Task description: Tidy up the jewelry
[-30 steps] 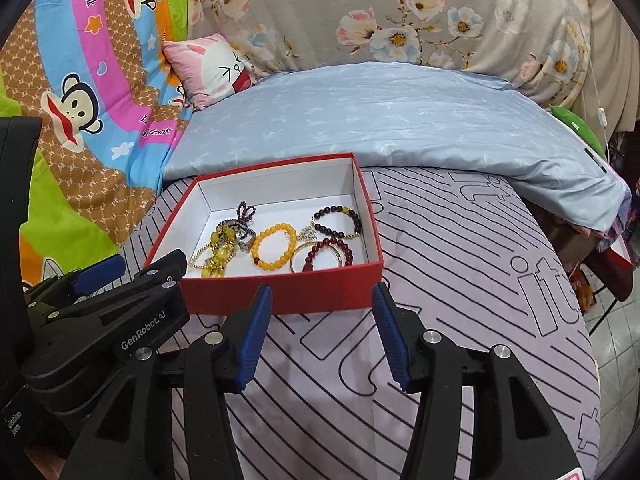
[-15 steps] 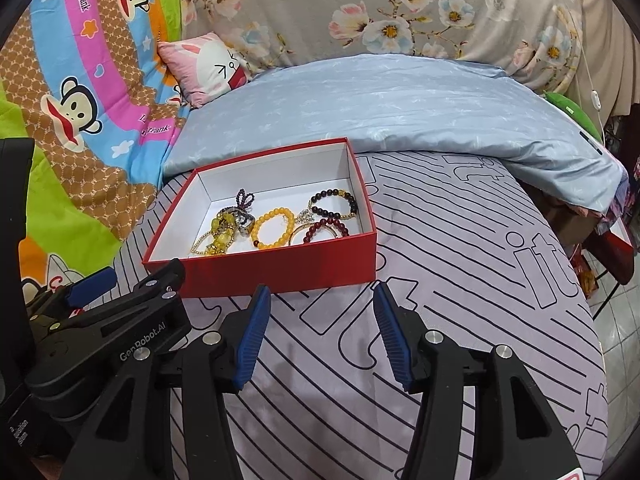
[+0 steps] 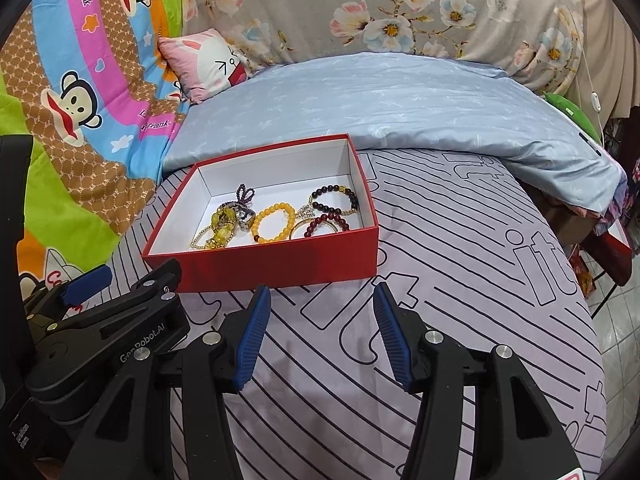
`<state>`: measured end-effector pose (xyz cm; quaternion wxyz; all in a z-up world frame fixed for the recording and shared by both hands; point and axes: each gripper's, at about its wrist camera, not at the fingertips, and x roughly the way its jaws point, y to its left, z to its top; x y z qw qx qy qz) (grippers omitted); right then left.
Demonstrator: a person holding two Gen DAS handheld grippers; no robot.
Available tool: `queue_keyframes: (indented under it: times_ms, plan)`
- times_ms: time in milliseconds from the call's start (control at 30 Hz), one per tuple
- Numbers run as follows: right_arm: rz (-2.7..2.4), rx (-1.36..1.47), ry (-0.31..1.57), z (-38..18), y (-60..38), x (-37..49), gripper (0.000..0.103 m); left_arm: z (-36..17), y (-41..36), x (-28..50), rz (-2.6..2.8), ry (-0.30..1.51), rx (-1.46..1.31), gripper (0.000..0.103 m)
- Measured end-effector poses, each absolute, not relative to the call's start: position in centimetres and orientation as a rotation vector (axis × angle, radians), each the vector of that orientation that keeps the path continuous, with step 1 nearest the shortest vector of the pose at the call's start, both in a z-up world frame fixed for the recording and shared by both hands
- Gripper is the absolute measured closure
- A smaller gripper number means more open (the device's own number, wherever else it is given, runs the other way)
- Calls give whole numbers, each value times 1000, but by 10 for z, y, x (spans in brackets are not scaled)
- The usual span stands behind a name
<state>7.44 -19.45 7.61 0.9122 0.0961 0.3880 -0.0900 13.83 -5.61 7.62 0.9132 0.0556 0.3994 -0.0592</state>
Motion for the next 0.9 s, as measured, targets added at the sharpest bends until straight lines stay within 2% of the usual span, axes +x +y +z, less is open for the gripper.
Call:
queue_keyframes:
  times_ms: [900]
  plan:
    - [-194, 184, 796, 76, -193, 72, 51, 77, -56, 134, -123, 814, 135, 31]
